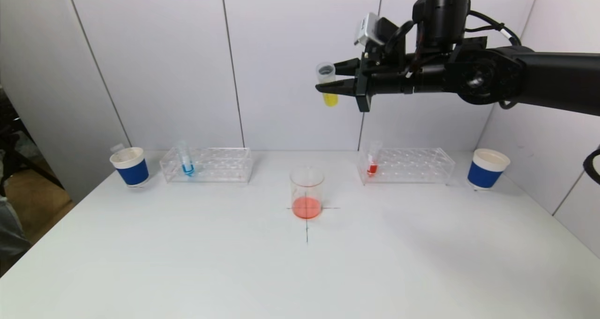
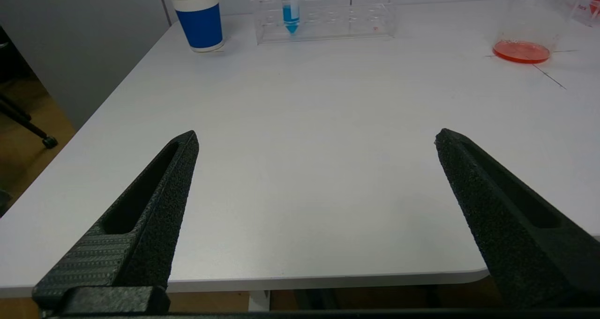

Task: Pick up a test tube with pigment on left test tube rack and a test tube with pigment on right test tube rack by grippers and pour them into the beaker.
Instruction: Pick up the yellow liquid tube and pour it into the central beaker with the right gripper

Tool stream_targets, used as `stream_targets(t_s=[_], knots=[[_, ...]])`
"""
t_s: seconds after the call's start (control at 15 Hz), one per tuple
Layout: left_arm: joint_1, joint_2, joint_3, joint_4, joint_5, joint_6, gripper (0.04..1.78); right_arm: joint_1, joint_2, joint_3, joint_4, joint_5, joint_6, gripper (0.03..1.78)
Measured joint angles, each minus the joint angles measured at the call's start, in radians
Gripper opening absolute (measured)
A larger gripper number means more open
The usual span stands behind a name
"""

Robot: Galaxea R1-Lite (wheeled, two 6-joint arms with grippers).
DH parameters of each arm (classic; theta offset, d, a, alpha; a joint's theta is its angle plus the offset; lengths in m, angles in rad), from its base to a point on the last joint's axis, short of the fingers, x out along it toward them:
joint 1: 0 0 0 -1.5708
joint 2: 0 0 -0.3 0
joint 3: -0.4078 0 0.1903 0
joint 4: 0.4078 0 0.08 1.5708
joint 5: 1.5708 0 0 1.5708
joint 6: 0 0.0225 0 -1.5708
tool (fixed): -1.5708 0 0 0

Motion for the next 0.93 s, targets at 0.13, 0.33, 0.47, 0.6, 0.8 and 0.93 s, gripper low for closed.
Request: stream_targets(t_s=[0.13,0.33,0.47,0.6,0.8,0.93], knots=[[0.000,0.000,0.000,0.000,0.000,0.000,1.76,0.004,0.015,0.001,0.035,0.057,-0.105,0.48],[0.000,0.000,0.000,-0.001,0.000,0.000,1.76,0.009,0.038,0.008,0.028,0.089,-0.233,0.48],[0.000,0.000,0.000,0.000,0.000,0.000,1.76,0.011,0.048,0.033,0.018,0.089,-0.313,0.48],[0.000,0.000,0.000,-0.001,-0.001,0.000,1.76,0.017,0.053,0.076,-0.024,0.090,-0.368,0.48],[0.000,0.000,0.000,-0.001,-0.001,0.000,1.76,0.037,0.050,0.177,-0.123,0.094,-0.408,0.48],[0.000,0.000,0.000,-0.001,0.000,0.000,1.76,0.055,0.046,0.240,-0.197,0.095,-0.436,0.48]])
